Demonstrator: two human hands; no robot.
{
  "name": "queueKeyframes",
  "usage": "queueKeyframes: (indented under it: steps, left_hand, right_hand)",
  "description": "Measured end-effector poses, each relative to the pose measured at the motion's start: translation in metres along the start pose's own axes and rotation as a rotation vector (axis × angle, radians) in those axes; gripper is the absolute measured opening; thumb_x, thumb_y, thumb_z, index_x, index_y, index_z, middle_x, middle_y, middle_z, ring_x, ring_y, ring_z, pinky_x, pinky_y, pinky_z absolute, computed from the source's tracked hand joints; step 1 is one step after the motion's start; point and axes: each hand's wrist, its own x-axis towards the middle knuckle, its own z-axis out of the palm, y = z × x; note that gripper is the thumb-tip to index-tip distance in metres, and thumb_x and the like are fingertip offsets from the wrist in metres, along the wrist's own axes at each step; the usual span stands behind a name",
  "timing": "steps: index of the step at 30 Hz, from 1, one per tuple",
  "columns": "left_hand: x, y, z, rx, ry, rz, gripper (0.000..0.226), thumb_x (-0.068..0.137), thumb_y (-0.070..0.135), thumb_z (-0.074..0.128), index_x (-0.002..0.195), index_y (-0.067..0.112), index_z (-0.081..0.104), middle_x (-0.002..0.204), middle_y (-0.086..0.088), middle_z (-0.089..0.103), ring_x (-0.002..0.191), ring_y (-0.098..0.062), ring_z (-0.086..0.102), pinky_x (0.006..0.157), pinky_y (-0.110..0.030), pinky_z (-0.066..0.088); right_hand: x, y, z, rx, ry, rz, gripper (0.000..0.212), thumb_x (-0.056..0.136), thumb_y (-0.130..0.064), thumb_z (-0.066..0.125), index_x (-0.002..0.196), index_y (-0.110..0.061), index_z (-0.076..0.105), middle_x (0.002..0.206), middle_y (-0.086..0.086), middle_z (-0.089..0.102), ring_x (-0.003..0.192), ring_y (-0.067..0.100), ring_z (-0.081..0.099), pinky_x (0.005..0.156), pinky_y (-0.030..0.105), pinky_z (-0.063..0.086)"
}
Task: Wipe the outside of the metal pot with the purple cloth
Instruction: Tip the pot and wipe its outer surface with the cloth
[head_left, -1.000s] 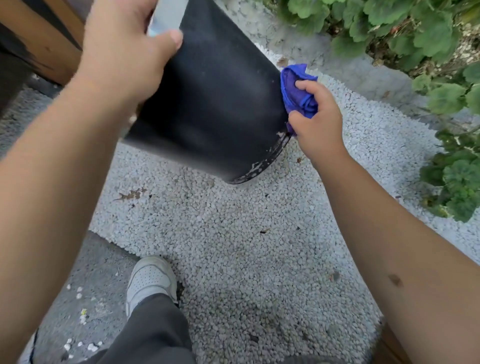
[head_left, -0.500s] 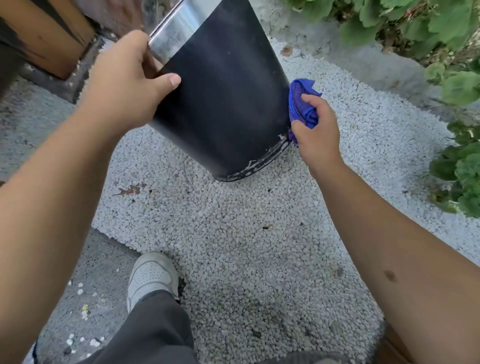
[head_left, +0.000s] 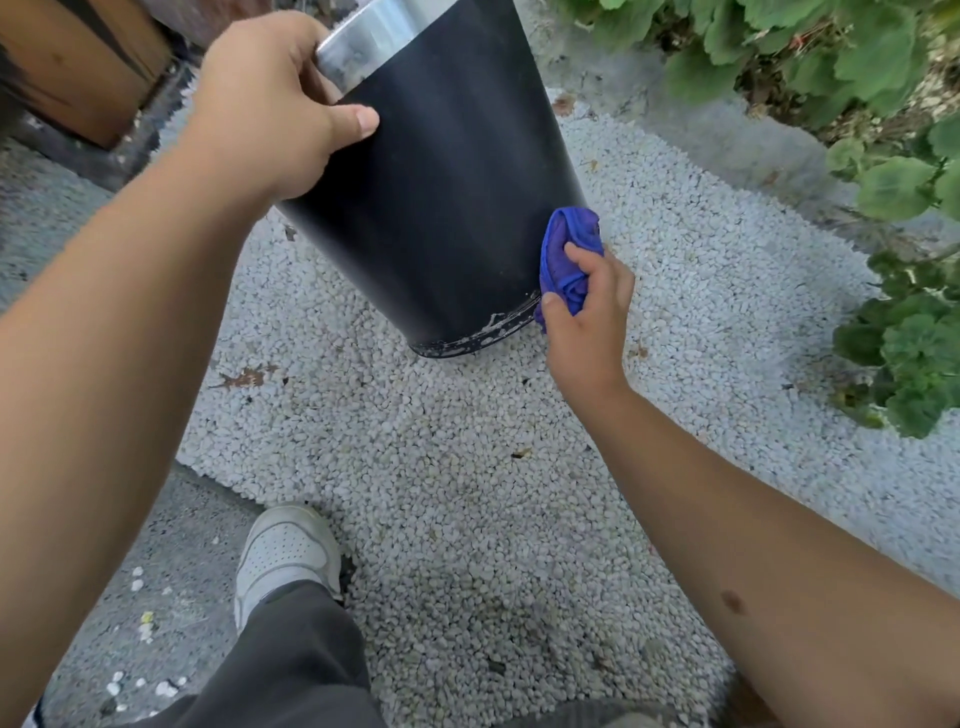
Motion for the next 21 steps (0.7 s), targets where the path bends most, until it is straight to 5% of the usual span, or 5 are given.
queueKeyframes:
  steps: [9,14,17,21]
  left_hand:
    - [0.000,0.016,0.002,0.090,-0.043,0.028,0.031,0.083,0.033,0.071,0.069,0.022,0.046,0.066,0.010,0.047,0.065,-0.013,0.046,0.059,-0.025,0.033]
    - [0.003,0.018,0.002,0.120,-0.025,0.039,0.027,0.086,0.035,0.068,0.094,0.010,0.060,0.077,0.002,0.052,0.076,-0.018,0.050,0.069,-0.029,0.035]
    - [0.003,0.024,0.002,0.144,-0.024,0.051,0.023,0.088,0.035,0.066,0.093,0.014,0.057,0.078,0.001,0.054,0.083,-0.019,0.053,0.072,-0.027,0.034]
    - [-0.002,0.015,-0.006,0.204,0.050,0.124,0.048,0.084,0.039,0.059,0.126,0.016,0.060,0.125,-0.007,0.064,0.119,-0.022,0.057,0.096,-0.030,0.043]
  right_hand:
    - [-0.028,0.010,0.006,-0.156,-0.073,-0.139,0.045,0.085,0.002,0.058,0.125,-0.017,0.051,0.143,0.012,0.028,0.128,0.003,0.035,0.084,-0.006,0.030]
    - [-0.034,0.012,0.008,-0.211,-0.134,-0.181,0.044,0.085,-0.002,0.060,0.124,-0.019,0.051,0.144,0.009,0.028,0.113,-0.034,0.021,0.083,0.001,0.035]
    - [-0.028,0.007,0.011,-0.112,-0.105,-0.145,0.044,0.080,0.006,0.061,0.116,-0.020,0.056,0.136,0.006,0.032,0.119,-0.028,0.028,0.087,0.000,0.036]
    - [-0.005,-0.005,0.003,0.070,-0.044,-0.011,0.051,0.074,0.015,0.061,0.097,-0.031,0.060,0.122,-0.002,0.038,0.115,-0.009,0.044,0.092,0.001,0.035]
